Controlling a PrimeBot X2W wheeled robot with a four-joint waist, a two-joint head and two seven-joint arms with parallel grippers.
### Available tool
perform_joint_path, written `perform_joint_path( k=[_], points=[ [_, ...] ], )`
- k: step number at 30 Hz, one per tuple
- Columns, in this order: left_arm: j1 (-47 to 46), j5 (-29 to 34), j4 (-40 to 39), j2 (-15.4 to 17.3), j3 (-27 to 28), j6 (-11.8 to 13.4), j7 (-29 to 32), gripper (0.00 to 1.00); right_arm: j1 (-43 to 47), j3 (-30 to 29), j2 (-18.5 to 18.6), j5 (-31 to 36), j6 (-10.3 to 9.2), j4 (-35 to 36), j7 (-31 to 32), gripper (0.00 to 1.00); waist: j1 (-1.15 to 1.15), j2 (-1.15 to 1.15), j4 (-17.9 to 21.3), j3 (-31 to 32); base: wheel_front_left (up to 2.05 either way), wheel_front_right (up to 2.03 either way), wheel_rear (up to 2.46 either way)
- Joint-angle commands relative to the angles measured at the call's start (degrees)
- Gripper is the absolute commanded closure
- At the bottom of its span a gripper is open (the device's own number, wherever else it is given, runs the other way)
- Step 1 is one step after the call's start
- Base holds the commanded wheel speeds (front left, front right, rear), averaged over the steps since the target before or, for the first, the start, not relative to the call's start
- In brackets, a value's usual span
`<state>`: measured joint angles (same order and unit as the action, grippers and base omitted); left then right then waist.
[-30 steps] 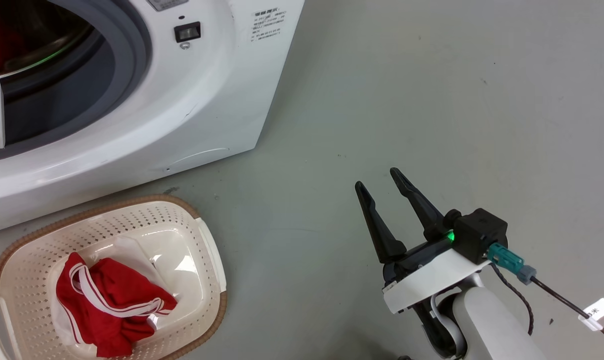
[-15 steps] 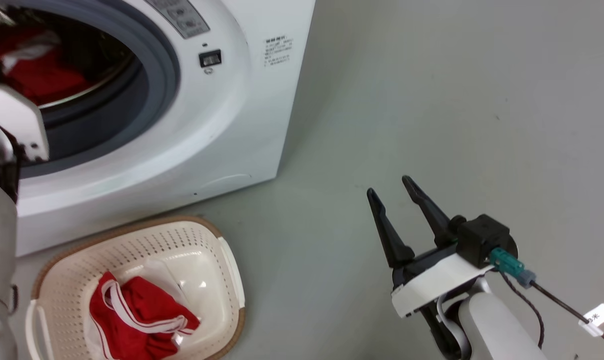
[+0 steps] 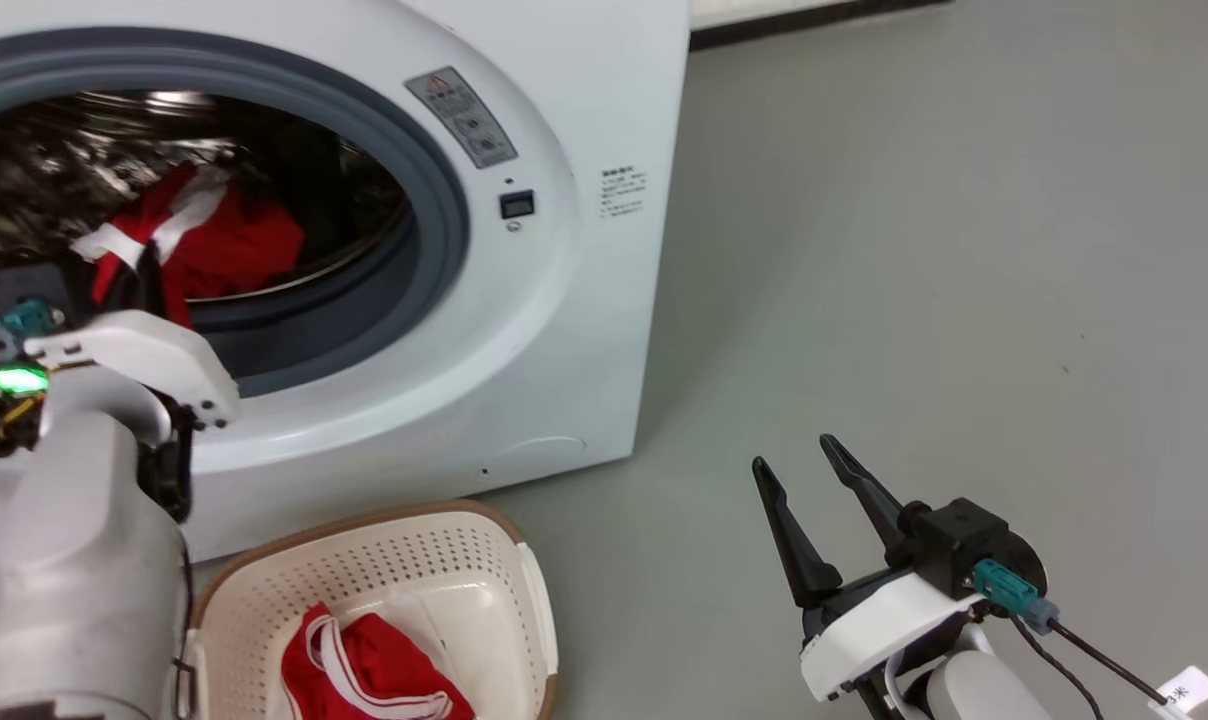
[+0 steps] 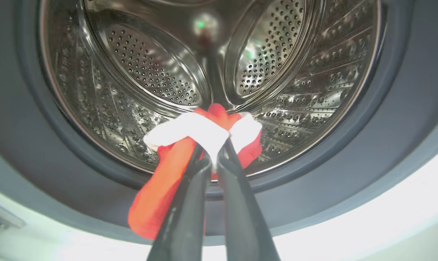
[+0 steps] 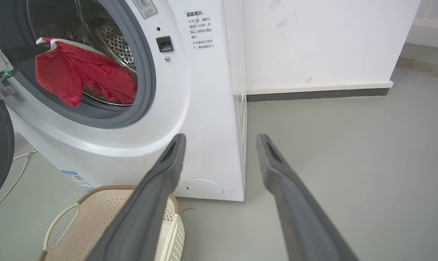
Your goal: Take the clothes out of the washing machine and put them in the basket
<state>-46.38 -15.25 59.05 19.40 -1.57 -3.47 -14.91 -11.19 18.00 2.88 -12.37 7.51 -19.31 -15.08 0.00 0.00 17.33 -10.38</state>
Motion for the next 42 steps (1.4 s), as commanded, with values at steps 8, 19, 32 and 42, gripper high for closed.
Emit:
perform_joint_path(
  k=[8, 19, 32, 42],
  points=[
    [13.35, -0.5, -16.36, -4.87, 3.2, -0.28, -0.34, 1.0, 3.44, -2.31, -0.01, 2.94, -0.03, 1.04, 0.27, 0.0, 0.0, 0.0, -4.81, 5.74, 0.0, 0.0, 0.0],
    [31.47, 1.26, -39.59, -10.58, 3.54, 1.05, -0.29, 1.0, 7.96, -5.92, -0.01, 7.84, -0.04, 8.45, 4.53, 0.0, 0.0, 0.0, -8.0, 8.5, 0.0, 0.0, 0.0],
    [45.84, -2.63, -38.03, -15.36, -0.91, 1.26, 1.75, 1.0, 10.18, -8.51, -0.01, 10.59, -0.04, 16.46, 8.59, 0.0, 0.0, 0.0, -10.18, 6.07, 0.0, 0.0, 0.0],
    [35.32, -4.03, -21.88, -15.49, -3.05, -0.81, 1.11, 1.0, 7.21, -7.83, -0.01, 10.77, -0.04, 19.13, 8.88, 0.0, 0.0, 0.0, -8.26, -2.86, 0.0, 0.0, 0.0]
  ],
)
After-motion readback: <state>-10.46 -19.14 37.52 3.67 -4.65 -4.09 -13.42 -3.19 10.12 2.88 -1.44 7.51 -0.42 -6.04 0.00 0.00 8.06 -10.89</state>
